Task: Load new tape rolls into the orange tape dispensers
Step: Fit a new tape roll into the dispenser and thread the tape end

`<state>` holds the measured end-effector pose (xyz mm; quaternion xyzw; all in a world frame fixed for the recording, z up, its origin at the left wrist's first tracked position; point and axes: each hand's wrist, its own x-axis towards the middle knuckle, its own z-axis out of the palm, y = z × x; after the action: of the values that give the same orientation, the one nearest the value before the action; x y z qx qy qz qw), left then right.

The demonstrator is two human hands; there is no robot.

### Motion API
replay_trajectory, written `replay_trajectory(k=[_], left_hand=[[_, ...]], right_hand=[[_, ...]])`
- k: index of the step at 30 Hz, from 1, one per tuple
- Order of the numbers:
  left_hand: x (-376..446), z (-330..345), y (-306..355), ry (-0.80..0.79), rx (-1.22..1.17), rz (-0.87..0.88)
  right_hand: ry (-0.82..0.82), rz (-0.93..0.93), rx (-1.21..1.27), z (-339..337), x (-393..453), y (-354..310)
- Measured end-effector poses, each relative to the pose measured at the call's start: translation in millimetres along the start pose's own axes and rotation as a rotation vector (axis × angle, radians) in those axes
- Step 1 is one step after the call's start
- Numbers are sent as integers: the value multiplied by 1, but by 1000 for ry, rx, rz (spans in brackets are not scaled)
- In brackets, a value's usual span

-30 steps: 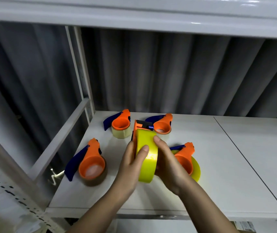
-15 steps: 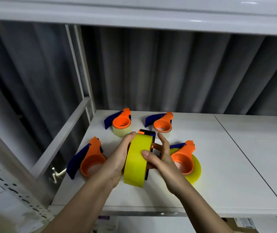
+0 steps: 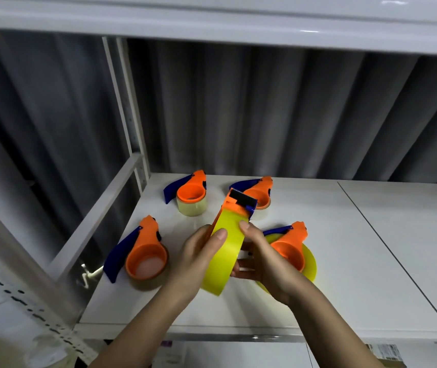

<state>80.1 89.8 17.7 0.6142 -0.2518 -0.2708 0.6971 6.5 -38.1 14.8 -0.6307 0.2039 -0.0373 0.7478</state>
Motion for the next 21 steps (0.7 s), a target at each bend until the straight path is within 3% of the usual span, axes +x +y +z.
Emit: replay_trajectory(k=[2, 4, 7, 10, 21], left_hand=[[-4, 0, 0, 3, 4, 54], [-6, 0, 1, 16, 12, 96], [-9, -3, -1, 13, 88, 149], [-12, -3, -2, 1, 145, 187], [-20, -2, 0, 44, 326, 285]], right_hand=[[-8, 16, -77, -3, -4, -6], [97, -55, -223, -5, -9, -11], [422, -467, -435, -10, -18, -17], [456, -767, -587, -15, -19, -23], [410, -799, -617, -16, -14, -40]])
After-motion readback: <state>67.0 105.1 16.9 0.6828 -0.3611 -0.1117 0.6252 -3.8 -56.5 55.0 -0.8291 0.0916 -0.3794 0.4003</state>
